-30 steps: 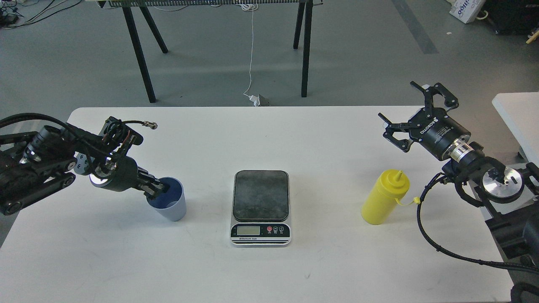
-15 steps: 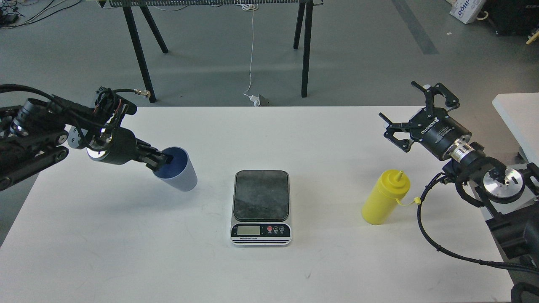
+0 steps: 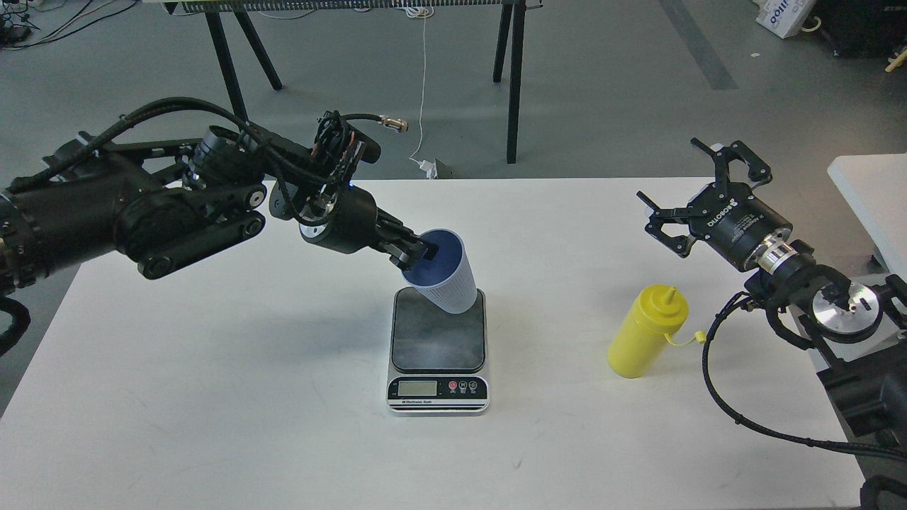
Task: Pour seasoning into cup on scale with both arms
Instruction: 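Carry the blue cup onto the scale and release it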
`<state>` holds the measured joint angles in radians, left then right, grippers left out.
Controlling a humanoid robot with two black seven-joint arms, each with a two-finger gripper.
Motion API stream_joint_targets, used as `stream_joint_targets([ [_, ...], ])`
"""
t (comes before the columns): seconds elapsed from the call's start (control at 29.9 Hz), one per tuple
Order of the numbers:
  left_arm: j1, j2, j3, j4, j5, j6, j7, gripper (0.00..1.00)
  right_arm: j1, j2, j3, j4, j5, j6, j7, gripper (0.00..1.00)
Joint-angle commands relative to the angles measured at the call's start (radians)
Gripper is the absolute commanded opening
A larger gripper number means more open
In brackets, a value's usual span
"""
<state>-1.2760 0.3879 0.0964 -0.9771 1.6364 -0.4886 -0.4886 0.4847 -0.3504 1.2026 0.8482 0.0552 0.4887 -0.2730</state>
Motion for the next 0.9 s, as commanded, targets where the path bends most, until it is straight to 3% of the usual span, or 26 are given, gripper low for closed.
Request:
stream_joint_targets([
  [0.0,0.027,-0.027,0.0,0.032,0.002,0.0,0.0,0.05,0.0,0.001,0.0,0.0,0.0,0.0,0.0,0.99],
  [0.67,0.08,-0.064,0.003,0.107,0.003,0.0,0.0,0.07,-0.003,0.001,0.005,-0.001,0.0,0.0,0.0,0.99],
  [0.87,0.106,-0.066,0.003,0.123,0.003,0.0,0.0,0.15,-0.003,0.001,0.006,-0.001,0.0,0.0,0.0,0.99],
])
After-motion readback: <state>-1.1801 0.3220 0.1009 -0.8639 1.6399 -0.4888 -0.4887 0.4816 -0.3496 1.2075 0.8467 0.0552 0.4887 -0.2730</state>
